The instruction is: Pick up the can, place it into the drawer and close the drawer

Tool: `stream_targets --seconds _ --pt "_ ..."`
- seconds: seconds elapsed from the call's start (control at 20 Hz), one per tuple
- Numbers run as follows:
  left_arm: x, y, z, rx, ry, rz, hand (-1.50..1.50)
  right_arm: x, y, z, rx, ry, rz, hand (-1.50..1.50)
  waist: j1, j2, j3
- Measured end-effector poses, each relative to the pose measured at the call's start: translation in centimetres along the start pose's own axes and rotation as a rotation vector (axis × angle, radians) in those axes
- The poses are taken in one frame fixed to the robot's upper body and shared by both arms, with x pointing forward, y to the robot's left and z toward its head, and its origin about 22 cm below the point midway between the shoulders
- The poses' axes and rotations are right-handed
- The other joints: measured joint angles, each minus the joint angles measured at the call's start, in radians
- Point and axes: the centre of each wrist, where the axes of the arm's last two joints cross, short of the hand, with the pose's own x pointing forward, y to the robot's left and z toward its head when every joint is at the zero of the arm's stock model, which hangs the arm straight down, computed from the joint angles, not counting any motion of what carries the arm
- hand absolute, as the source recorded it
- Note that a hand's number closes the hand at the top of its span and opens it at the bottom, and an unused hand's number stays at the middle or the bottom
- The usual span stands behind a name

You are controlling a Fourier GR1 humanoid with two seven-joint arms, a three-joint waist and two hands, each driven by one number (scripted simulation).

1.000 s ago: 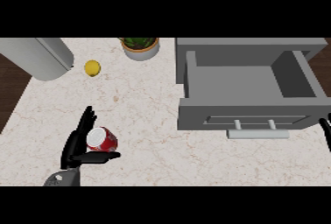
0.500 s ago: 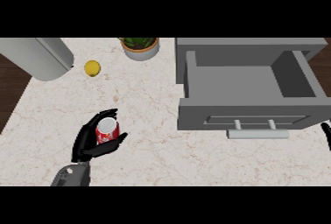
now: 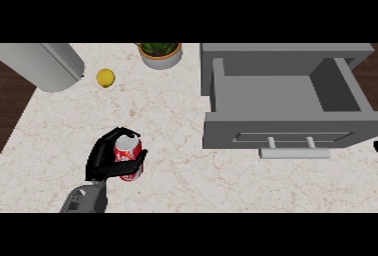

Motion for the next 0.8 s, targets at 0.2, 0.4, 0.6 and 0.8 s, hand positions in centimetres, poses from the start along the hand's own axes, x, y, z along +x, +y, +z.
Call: stream_targets --seconds 0.2,0.4,0.6,0.8 --pt "0.6 2.6 -0.7 0.104 -0.014 0.011 1.5 0.2 0.4 -0.1 0.002 -0.007 -0.005 -1.5 -0.001 0.001 0.0" --pt "2.4 3.4 -1.8 0.157 -0.042 0.017 1.5 0.4 0.6 0.5 0.0 -0.007 -0.002 -1.5 0.0 0.0 0.0" --pt "3.8 2.9 -2.2 0.148 -0.071 0.017 1.5 0.8 0.7 0.3 -0.005 -0.016 -0.006 -1.5 0.0 0.0 0.0" --pt "6.6 0.6 -3.6 0.105 -0.086 0.006 1.5 0.8 0.8 0.2 -0.01 -0.013 -0.007 -1.5 0.001 -0.001 0.0"
